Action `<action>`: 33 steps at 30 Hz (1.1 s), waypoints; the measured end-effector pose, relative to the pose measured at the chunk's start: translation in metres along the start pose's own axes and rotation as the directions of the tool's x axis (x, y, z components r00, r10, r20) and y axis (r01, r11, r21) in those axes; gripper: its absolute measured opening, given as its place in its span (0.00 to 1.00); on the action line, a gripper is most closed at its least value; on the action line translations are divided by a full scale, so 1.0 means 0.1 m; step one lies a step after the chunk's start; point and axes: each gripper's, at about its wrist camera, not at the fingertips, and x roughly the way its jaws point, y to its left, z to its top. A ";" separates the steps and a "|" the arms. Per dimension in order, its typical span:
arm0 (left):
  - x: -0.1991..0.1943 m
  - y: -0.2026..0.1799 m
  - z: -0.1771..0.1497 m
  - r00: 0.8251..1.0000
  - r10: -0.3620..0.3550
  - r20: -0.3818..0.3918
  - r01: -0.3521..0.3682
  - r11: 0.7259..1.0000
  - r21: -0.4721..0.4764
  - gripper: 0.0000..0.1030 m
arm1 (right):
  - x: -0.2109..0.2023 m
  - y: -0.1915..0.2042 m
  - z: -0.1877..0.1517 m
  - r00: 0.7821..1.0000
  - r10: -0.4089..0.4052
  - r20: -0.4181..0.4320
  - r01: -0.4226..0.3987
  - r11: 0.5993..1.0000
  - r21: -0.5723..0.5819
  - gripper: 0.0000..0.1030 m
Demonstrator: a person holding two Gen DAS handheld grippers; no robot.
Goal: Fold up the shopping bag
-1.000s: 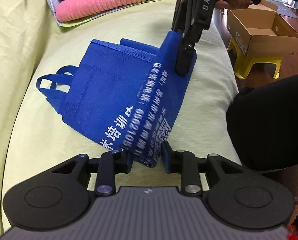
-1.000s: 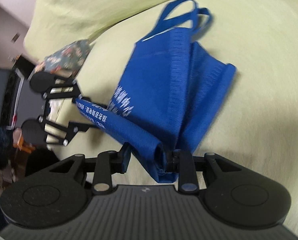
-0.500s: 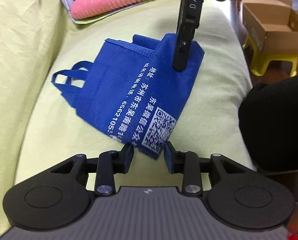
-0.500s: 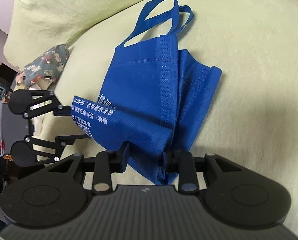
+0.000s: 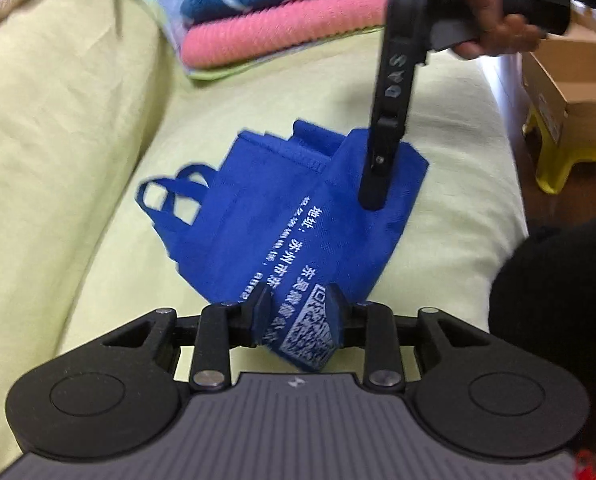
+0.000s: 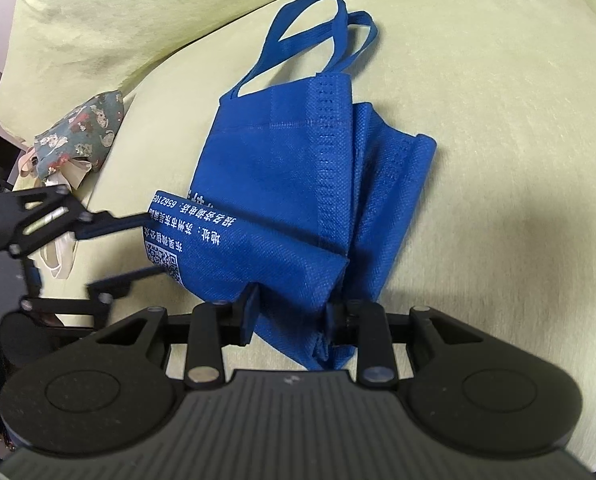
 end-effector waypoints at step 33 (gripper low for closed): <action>0.14 0.15 -0.04 0.998 -0.048 -0.032 0.042 0.987 -0.155 0.29 | -0.07 0.72 -0.74 0.832 -0.342 0.436 0.475 0.846 -0.242 0.19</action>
